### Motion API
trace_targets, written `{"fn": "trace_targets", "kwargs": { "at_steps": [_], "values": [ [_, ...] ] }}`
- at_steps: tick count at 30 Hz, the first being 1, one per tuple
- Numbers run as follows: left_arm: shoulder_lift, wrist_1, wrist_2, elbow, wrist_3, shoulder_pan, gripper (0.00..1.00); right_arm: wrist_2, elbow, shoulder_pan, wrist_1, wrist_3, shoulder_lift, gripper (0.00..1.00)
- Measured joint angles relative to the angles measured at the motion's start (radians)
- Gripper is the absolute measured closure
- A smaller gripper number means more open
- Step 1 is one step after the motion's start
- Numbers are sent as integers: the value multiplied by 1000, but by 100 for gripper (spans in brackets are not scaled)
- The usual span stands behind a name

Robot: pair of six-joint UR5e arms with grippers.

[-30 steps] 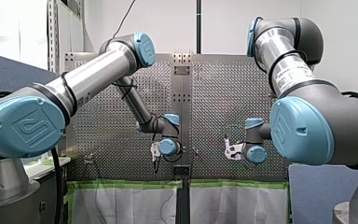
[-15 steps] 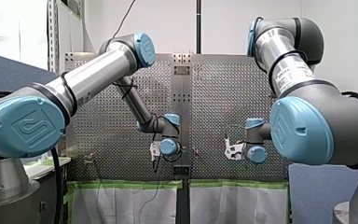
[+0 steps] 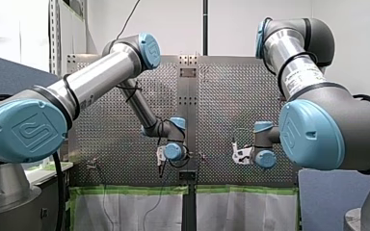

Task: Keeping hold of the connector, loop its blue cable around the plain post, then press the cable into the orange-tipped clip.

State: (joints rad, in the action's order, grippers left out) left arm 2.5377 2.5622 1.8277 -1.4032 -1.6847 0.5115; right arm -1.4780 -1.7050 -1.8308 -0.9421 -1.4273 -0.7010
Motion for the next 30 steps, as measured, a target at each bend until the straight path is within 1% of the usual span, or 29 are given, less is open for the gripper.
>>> {"fn": "trace_targets", "kwargs": {
  "at_steps": [3,10,13,16,21,30],
  "values": [
    [0,31,-26,0,9,4,0,0,0,0,4,0,0,100],
    [-1,108,-67,0,60,18,0,0,0,0,7,0,0,100],
    [-1,136,-89,0,69,26,0,0,0,0,8,0,0,100],
    [-1,154,-102,0,70,32,0,1,0,0,9,1,0,100],
    [-2,166,-108,-7,72,41,0,0,0,0,11,3,0,100],
    [-9,163,-97,-19,61,45,0,0,0,0,11,6,0,100]
  ]
}}
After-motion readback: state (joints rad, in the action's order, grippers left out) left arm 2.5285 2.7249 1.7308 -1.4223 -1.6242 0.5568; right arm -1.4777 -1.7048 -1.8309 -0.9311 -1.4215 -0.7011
